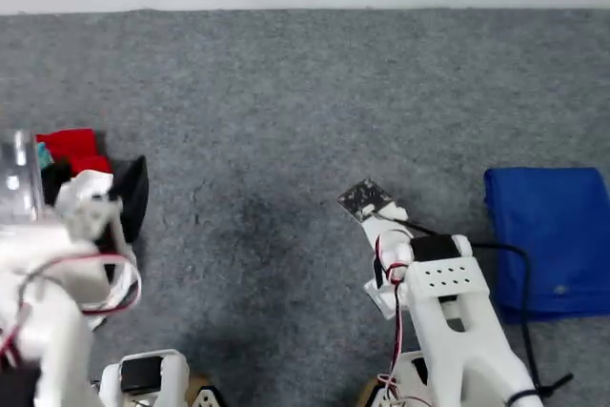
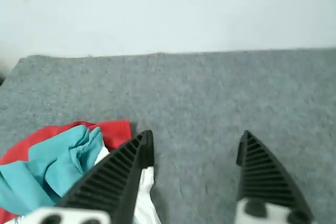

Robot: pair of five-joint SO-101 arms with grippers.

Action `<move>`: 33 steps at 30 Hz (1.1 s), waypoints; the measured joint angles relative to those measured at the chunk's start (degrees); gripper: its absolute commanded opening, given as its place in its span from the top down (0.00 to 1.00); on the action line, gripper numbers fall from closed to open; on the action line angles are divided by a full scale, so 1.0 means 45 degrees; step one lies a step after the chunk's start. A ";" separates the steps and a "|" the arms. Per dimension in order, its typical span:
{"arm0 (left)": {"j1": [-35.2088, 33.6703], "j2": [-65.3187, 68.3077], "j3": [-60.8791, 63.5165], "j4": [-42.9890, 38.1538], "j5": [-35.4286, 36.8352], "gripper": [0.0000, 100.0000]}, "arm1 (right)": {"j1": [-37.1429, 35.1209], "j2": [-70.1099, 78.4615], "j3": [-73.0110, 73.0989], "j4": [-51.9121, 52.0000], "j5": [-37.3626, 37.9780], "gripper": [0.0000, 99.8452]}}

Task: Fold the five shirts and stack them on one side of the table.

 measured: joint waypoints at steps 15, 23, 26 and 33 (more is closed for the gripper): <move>-0.2520 -0.3223 0.4200 0.0078 -0.1270 0.74 | -0.0020 -0.0020 0.0645 0.0000 0.0000 0.72; -0.7404 -0.3223 0.5060 -0.3888 -0.1270 0.74 | -0.0020 -0.0020 0.0645 0.0000 0.0000 0.72; -0.8068 -0.2481 0.5998 -0.5861 -0.1387 0.74 | -0.0020 -0.0020 0.0645 0.0000 0.0000 0.72; -0.8713 0.3204 0.5529 -0.6212 -0.1739 0.74 | -0.0020 -0.0020 0.0645 0.0000 0.0000 0.72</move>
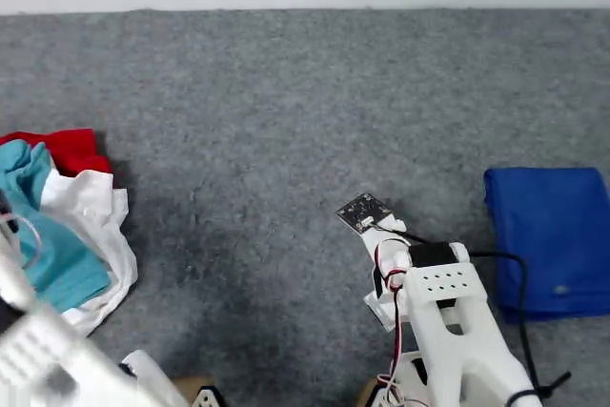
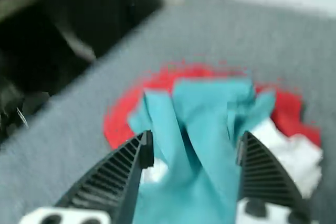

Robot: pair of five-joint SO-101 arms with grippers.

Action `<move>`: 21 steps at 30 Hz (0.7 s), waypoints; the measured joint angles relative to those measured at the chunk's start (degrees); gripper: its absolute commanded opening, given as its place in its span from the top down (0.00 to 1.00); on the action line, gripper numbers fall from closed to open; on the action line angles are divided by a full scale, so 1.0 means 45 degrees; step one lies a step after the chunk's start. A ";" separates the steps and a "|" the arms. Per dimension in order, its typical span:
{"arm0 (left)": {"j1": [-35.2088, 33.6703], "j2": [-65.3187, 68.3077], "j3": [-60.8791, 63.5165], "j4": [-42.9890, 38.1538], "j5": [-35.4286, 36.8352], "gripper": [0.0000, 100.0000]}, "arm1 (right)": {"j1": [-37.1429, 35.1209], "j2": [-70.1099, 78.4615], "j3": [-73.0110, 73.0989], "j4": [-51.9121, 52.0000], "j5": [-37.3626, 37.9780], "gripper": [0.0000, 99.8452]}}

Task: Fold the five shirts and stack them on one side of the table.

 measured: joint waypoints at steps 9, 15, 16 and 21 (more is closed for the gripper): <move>-0.0137 0.6252 -0.3438 0.1543 0.0000 0.74 | 0.0000 0.0000 0.0000 0.0000 0.0000 0.72; -0.0977 0.8830 -0.4747 0.1543 0.0000 0.74 | 0.0000 0.0000 0.0000 0.0000 0.0000 0.72; -0.0977 0.9260 -0.4806 0.1543 0.0020 0.74 | 0.0000 0.0000 0.0000 0.0000 0.0000 0.72; -0.0781 1.0999 -0.4884 0.1328 0.0059 0.75 | 0.0000 0.0000 0.0000 0.0000 0.0000 0.72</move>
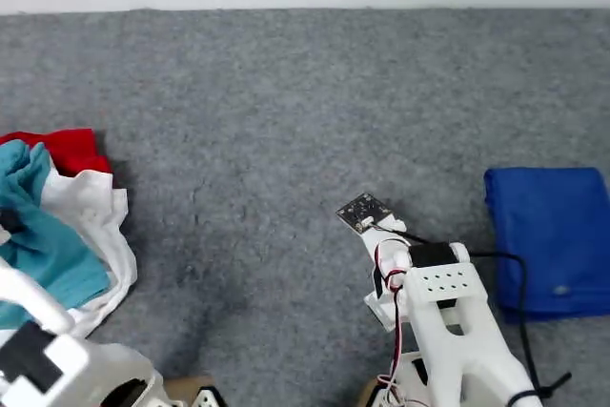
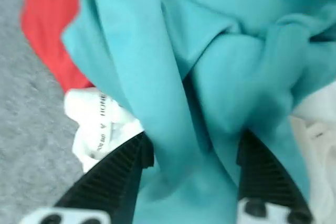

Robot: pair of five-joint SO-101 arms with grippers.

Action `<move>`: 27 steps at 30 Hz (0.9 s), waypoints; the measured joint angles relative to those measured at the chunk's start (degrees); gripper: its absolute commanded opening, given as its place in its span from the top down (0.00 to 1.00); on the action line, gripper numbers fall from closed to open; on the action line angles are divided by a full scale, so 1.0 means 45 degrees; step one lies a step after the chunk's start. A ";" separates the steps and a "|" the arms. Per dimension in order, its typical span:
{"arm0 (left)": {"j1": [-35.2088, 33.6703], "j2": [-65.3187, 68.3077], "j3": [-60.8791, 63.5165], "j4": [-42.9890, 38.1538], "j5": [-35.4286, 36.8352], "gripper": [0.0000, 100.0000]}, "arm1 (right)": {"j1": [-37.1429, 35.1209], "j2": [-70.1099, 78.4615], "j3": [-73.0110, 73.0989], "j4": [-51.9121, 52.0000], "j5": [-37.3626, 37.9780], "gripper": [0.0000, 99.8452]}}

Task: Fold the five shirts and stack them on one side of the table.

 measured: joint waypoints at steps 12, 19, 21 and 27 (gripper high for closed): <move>0.2598 0.1094 -0.0078 -0.0078 0.0020 0.99 | 0.0000 0.0000 0.0000 0.0000 0.0000 0.72; 0.6076 -0.1797 -0.2208 0.2442 0.0020 0.99 | -0.0020 0.0000 0.0000 0.0000 0.0000 0.72; 0.7600 -0.2950 -0.2774 0.2774 0.0020 0.99 | -0.0020 0.0000 0.0000 0.0000 0.0000 0.72; 1.3070 -0.5802 -0.3360 0.2305 -0.0723 0.99 | 0.0801 -0.0078 0.0000 0.0000 0.0000 0.72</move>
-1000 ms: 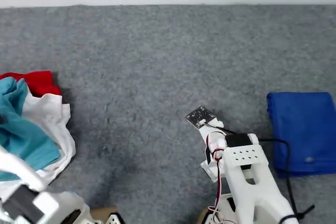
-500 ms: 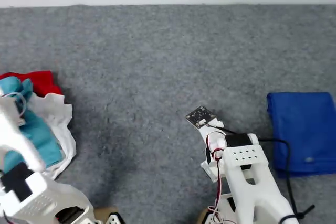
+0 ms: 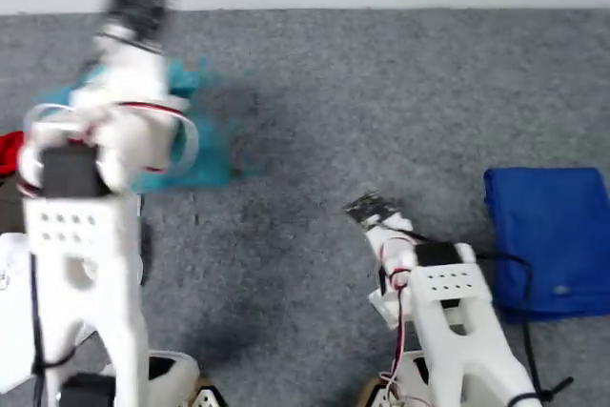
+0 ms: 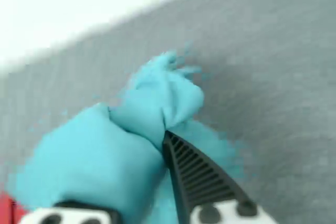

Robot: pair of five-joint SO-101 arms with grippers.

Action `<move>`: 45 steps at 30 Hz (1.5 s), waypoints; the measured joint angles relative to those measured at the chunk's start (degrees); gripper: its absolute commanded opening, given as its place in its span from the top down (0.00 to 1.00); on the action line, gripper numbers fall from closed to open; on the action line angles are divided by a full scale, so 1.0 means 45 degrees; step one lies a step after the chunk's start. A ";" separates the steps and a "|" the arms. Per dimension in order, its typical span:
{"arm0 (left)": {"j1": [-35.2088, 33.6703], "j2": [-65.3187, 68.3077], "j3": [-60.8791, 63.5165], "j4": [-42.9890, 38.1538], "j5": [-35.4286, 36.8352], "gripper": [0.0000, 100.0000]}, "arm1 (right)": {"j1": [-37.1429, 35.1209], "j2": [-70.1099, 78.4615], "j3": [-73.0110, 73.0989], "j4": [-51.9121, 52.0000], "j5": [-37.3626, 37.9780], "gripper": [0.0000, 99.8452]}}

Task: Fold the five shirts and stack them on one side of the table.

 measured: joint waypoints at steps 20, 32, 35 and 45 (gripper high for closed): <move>0.3067 -0.0547 0.8498 -0.5138 -0.1289 0.99 | 0.5802 0.0000 -0.0586 0.0000 -0.0137 0.72; 0.8283 -0.2325 0.5900 -0.3575 -0.1348 0.99 | 0.5880 0.0000 -0.0586 -0.0254 -0.0137 0.72; 0.8440 -0.2344 0.6466 -0.3204 -0.1289 0.99 | 0.5900 0.0000 -0.0586 -0.0274 -0.0137 0.72; 0.7209 -0.2344 1.2796 -0.6994 -0.1289 0.98 | 0.5900 0.0000 -0.1407 -0.0098 -0.0586 0.72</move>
